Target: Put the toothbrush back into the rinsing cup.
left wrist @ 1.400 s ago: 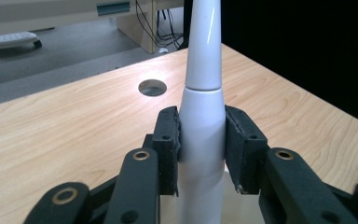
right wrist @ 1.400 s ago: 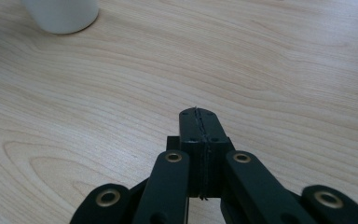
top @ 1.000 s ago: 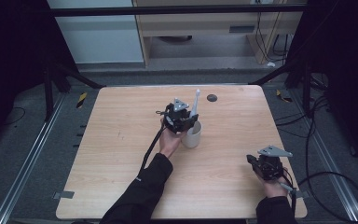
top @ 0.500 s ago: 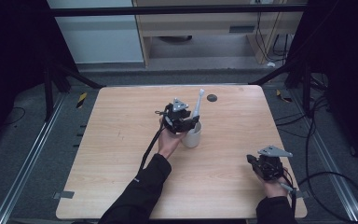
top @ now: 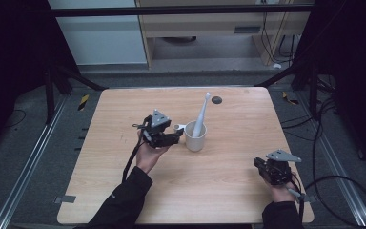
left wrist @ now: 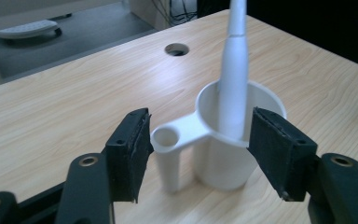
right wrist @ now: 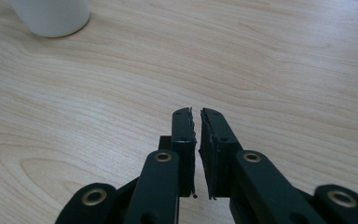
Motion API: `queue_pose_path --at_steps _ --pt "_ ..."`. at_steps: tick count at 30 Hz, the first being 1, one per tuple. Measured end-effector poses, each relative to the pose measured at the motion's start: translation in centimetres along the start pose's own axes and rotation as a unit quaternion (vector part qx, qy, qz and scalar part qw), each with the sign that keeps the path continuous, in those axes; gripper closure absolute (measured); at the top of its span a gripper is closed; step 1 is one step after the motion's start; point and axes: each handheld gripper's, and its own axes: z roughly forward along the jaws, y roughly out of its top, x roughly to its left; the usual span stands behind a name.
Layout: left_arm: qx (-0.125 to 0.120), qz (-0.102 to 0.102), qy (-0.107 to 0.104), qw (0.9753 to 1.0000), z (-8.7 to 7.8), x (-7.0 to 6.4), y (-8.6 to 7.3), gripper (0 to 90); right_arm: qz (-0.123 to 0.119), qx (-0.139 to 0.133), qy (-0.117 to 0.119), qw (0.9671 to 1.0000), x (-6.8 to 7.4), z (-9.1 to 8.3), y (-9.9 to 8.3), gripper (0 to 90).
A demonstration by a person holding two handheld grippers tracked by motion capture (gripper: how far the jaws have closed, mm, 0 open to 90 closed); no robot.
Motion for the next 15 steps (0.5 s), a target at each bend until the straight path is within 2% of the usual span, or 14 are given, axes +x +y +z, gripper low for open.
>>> queue_pose_path --at_steps 8,9,15 --pt "0.012 -0.009 0.024 0.9996 -3.7 2.1 -3.2 33.7 0.004 0.001 -0.001 1.0000 -0.1 -0.1 -0.1 84.3" --pt "0.012 -0.009 0.024 0.9996 -3.7 2.1 -3.2 33.6 0.004 0.001 -0.001 1.0000 -0.1 -0.1 -0.1 84.3" --pt "0.029 -0.021 0.039 0.9986 -5.7 3.3 -5.6 32.6 0.006 -0.001 -0.002 1.0000 -0.2 -0.3 -0.2 83.2"
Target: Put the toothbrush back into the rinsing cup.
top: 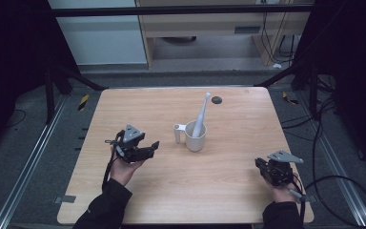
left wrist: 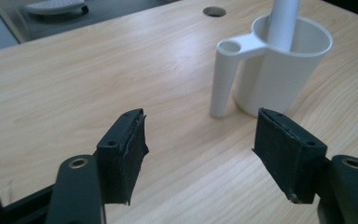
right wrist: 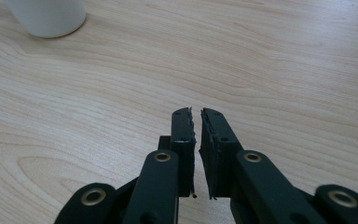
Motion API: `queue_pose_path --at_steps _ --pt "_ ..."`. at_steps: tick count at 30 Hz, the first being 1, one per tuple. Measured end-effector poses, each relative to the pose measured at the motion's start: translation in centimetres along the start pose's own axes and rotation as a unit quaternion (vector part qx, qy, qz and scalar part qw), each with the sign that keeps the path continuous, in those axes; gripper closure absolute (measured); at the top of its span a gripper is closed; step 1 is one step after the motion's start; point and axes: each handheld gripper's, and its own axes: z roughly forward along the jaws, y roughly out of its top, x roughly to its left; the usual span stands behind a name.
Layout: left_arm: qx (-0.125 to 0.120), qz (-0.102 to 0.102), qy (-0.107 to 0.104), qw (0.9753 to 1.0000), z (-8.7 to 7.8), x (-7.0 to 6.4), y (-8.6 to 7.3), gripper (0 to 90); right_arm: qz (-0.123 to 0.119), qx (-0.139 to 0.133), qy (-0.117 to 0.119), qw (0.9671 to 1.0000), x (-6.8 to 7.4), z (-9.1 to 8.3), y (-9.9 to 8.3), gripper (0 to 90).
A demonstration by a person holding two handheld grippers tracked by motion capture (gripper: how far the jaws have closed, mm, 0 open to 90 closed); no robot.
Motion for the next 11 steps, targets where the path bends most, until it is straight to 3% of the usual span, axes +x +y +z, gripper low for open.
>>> queue_pose_path --at_steps 5,11 --pt "0.019 -0.005 0.024 0.9995 -1.6 1.5 -3.1 32.0 -0.006 -0.004 -0.006 1.0000 0.1 0.0 -0.2 74.1" --pt "0.035 -0.016 0.050 0.9980 -2.7 3.1 -5.1 31.6 -0.014 -0.011 -0.016 0.9997 0.3 0.0 -0.4 59.7"
